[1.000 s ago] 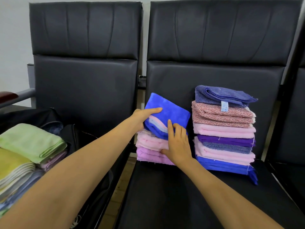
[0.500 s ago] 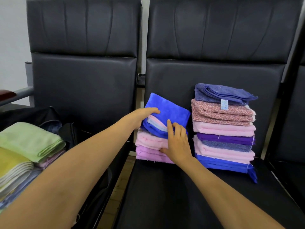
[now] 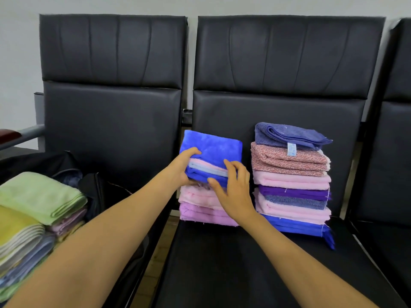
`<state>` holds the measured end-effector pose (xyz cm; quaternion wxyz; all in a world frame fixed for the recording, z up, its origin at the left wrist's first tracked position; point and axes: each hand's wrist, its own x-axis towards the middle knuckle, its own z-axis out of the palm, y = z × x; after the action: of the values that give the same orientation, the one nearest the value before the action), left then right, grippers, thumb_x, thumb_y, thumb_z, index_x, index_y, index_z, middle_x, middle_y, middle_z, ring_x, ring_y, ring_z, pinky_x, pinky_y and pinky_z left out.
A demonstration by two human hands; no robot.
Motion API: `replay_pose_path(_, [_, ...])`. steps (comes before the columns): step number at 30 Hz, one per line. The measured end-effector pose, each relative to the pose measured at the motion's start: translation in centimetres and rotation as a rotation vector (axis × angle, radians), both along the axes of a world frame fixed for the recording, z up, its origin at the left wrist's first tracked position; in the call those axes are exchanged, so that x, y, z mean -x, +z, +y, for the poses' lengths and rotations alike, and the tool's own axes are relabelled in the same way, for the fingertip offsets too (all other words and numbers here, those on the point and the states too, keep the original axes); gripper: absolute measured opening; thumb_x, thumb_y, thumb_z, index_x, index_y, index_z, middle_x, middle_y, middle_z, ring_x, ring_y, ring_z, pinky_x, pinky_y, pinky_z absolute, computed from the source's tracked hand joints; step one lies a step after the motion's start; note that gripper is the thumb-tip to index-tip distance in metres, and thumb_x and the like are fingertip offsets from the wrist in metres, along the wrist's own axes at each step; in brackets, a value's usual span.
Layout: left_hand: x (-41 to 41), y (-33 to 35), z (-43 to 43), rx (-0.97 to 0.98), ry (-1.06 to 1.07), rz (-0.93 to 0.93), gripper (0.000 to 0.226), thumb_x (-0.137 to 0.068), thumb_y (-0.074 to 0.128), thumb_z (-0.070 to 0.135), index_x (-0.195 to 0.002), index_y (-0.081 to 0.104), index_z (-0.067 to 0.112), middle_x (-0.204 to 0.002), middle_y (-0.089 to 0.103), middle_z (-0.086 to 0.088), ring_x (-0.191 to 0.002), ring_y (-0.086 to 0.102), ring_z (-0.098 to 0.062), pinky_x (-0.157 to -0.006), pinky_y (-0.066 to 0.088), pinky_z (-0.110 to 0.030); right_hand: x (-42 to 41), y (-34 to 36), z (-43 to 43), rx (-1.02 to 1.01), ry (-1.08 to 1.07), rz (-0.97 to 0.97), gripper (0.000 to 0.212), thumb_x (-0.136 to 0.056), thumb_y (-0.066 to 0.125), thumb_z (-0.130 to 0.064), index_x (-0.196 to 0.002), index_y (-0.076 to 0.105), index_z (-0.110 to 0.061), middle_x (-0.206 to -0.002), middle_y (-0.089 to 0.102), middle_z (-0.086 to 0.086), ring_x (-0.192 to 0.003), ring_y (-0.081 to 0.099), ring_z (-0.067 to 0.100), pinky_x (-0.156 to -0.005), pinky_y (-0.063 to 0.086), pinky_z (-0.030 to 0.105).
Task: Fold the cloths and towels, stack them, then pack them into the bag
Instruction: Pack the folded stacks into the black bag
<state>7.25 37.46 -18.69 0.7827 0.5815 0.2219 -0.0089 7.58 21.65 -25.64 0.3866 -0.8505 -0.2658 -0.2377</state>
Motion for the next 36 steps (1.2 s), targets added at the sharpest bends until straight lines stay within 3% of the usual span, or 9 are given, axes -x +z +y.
replay_pose_path(4, [2.1, 2.7, 1.0, 0.035, 0.009, -0.066, 0.014, -0.08, 0.065, 0.027, -0.085, 0.063, 0.014, -0.072, 0.067, -0.006, -0.062, 0.065, -0.023, -0.069, 0.057, -0.038, 2.3, 2.5, 0.7, -0.475, 0.004, 0.119, 0.062, -0.09, 0.048, -0.051, -0.137, 0.038, -0.012, -0.135, 0.033, -0.002, -0.126, 0.032, 0.009, -0.103, 0.025, 0.011])
replay_pose_path(6, [3.7, 4.3, 1.7, 0.067, 0.031, -0.086, 0.014, -0.081, 0.066, 0.026, -0.085, 0.064, 0.013, -0.07, 0.067, -0.006, -0.061, 0.065, -0.022, -0.069, 0.057, -0.037, 3.2, 3.7, 1.0, -0.827, -0.051, 0.399, 0.053, -0.094, 0.052, -0.044, -0.133, 0.043, -0.01, -0.131, 0.043, 0.002, -0.125, 0.042, 0.019, -0.104, 0.035, 0.026])
replay_pose_path(8, [5.6, 5.9, 2.3, 0.084, 0.042, -0.102, 0.014, -0.081, 0.067, 0.026, -0.085, 0.065, 0.013, -0.07, 0.069, -0.006, -0.064, 0.066, -0.022, -0.079, 0.056, -0.041, 3.8, 4.9, 1.0, -1.107, -0.023, 0.857, 0.062, -0.092, 0.046, -0.058, -0.131, 0.048, -0.011, -0.121, 0.054, 0.002, -0.122, 0.049, 0.027, -0.103, 0.038, 0.043])
replay_pose_path(11, [8.7, 7.7, 2.9, 0.098, 0.012, -0.133, 0.015, -0.081, 0.066, 0.026, -0.086, 0.065, 0.012, -0.073, 0.069, -0.007, -0.065, 0.067, -0.022, -0.083, 0.054, -0.042, 5.5, 5.7, 0.8, -1.21, 0.242, 1.46, 0.083, -0.083, 0.034, -0.077, -0.133, 0.049, -0.012, -0.12, 0.05, 0.014, -0.119, 0.044, 0.033, -0.105, 0.031, 0.055])
replay_pose_path(14, [11.8, 9.3, 3.5, 0.06, 0.005, -0.128, 0.015, -0.081, 0.065, 0.026, -0.081, 0.066, 0.011, -0.071, 0.068, -0.007, -0.058, 0.067, -0.021, -0.069, 0.059, -0.041, 7.9, 7.0, 1.2, -1.301, 0.495, 1.588, 0.08, -0.086, 0.039, -0.072, -0.134, 0.05, -0.009, -0.117, 0.057, 0.023, -0.115, 0.051, 0.041, -0.1, 0.037, 0.056])
replay_pose_path(20, [19.7, 9.1, 8.6, -0.053, 0.071, -0.047, 0.018, -0.079, 0.067, 0.026, -0.067, 0.059, 0.016, -0.059, 0.059, -0.001, -0.049, 0.057, -0.016, -0.049, 0.052, -0.026, 12.6, 12.3, 3.3, -0.962, 0.78, 1.518, 0.092, -0.072, 0.045, -0.083, -0.127, 0.061, -0.011, -0.126, 0.063, 0.014, -0.112, 0.062, 0.033, -0.094, 0.05, 0.05])
replay_pose_path(24, [25.4, 8.4, 13.1, -0.1, 0.134, -0.025, 0.013, -0.079, 0.067, 0.026, -0.072, 0.059, 0.017, -0.067, 0.061, 0.0, -0.057, 0.058, -0.016, -0.054, 0.052, -0.024, 16.5, 14.2, 7.8, -0.688, 0.75, 1.45, 0.069, -0.076, 0.064, -0.059, -0.124, 0.062, -0.009, -0.119, 0.067, 0.011, -0.108, 0.066, 0.028, -0.092, 0.052, 0.045])
replay_pose_path(29, [32.1, 8.1, 18.7, -0.162, 0.244, 0.004, 0.013, -0.083, 0.062, 0.022, -0.073, 0.06, 0.014, -0.062, 0.067, -0.004, -0.05, 0.064, -0.018, -0.049, 0.053, -0.024, 21.2, 14.2, 14.9, -0.51, 0.792, 1.518, 0.043, -0.083, 0.065, -0.05, -0.103, 0.07, -0.012, -0.099, 0.074, 0.007, -0.086, 0.072, 0.026, -0.082, 0.054, 0.045])
replay_pose_path(36, [38.8, 3.2, 24.7, -0.169, 0.354, 0.209, 0.011, -0.078, 0.067, 0.016, -0.089, 0.065, 0.012, -0.077, 0.073, -0.008, -0.069, 0.07, -0.025, -0.063, 0.058, -0.037, 26.2, 7.4, 24.7, -0.358, 0.669, 1.69, 0.034, -0.082, 0.07, -0.021, -0.115, 0.065, -0.015, -0.111, 0.068, 0.01, -0.099, 0.065, 0.029, -0.088, 0.051, 0.047])
